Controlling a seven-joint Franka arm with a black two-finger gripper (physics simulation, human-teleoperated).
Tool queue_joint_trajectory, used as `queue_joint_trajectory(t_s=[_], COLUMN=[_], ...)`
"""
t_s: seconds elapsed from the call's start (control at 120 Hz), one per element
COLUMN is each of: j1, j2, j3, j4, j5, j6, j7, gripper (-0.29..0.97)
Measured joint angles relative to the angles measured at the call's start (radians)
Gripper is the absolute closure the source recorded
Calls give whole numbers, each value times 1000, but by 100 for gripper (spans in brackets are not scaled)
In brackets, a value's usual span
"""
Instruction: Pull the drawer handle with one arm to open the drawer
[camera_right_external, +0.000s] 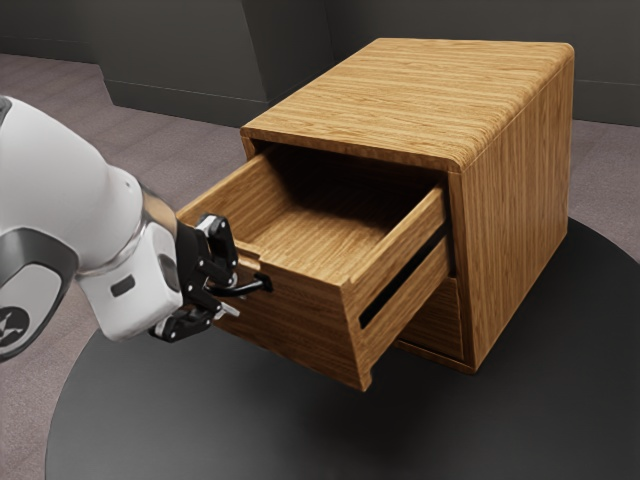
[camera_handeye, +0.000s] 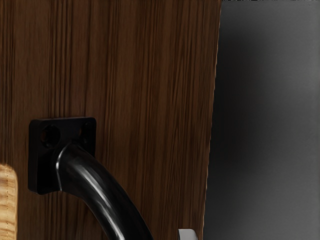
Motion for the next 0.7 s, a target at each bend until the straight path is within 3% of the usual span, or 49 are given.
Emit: queue_joint_trajectory(t_s=[0.392,0.592,0.7], j1=[0,-1,0], j2=[-65,-67,-67], j3=[-22,-25,-24], j4=[-25,-24,-23], j5=[-1,-5,-5], j6=[-31,-52,-57], j7=[-10,-15,-18], gripper=[74,58,62])
